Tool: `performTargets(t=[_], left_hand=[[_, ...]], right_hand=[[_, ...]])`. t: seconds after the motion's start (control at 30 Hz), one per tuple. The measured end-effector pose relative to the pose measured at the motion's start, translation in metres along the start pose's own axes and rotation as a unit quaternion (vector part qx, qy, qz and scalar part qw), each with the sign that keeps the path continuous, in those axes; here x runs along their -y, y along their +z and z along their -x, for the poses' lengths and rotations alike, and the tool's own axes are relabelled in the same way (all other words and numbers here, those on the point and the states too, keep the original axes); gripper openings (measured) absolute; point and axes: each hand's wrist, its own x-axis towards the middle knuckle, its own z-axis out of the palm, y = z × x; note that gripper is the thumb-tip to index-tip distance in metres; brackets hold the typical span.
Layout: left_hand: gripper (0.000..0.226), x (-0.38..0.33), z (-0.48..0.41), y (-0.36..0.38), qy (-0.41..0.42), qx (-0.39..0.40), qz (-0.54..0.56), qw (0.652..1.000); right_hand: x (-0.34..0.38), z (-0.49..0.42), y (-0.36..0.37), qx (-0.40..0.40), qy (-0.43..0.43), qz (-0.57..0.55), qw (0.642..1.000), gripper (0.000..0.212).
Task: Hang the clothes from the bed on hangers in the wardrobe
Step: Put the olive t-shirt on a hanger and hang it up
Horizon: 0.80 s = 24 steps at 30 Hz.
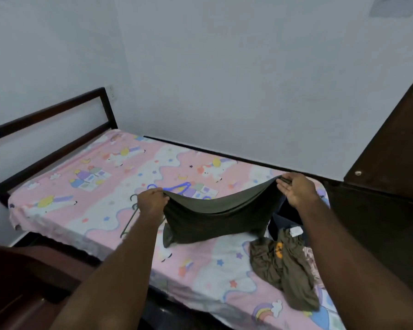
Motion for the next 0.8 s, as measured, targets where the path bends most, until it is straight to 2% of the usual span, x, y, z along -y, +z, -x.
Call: performTargets(t=[0.13,0.2,0.27,0.37,0.47,0.6,0.7,0.8], left_hand=[[0.059,0.046,-0.005,-0.029,-0.002,0.104,0.076,0.992],[0.064,0.061,-0.007,-0.036,-0.005,0.119,0.077,0.990],[0.049,0.067,-0.012,-0.036,-0.009,0.108,0.062,0.992],[0.031,0.070,-0.016,-0.030,-0.027,0.068,0.032,0.997],[0.016,0.070,-0.025,-0.021,-0.052,0.069,-0.018,0.996],[0.014,0.078,-0.050,0.004,-0.065,0.084,-0.105,0.989],[0.013,0.089,-0.066,0.029,-0.069,0.102,-0.166,0.978],[0.018,0.109,-0.093,0.060,-0.082,0.124,-0.254,0.956]], right_hand=[[-0.036,0.010,-0.004,-0.009,0.012,0.034,0.999,0.012],[-0.051,0.011,-0.003,-0.018,0.016,0.052,0.998,0.025],[-0.065,0.006,-0.003,-0.028,0.019,0.070,0.997,0.037],[-0.079,-0.006,-0.001,-0.046,0.035,0.085,0.995,0.037],[-0.092,-0.032,0.000,-0.026,0.078,0.082,0.993,0.037],[-0.124,-0.090,0.012,-0.051,0.099,0.134,0.985,0.042],[-0.157,-0.133,0.022,-0.006,0.156,0.203,0.967,0.046],[-0.193,-0.182,0.034,0.026,0.165,0.295,0.941,0.031]])
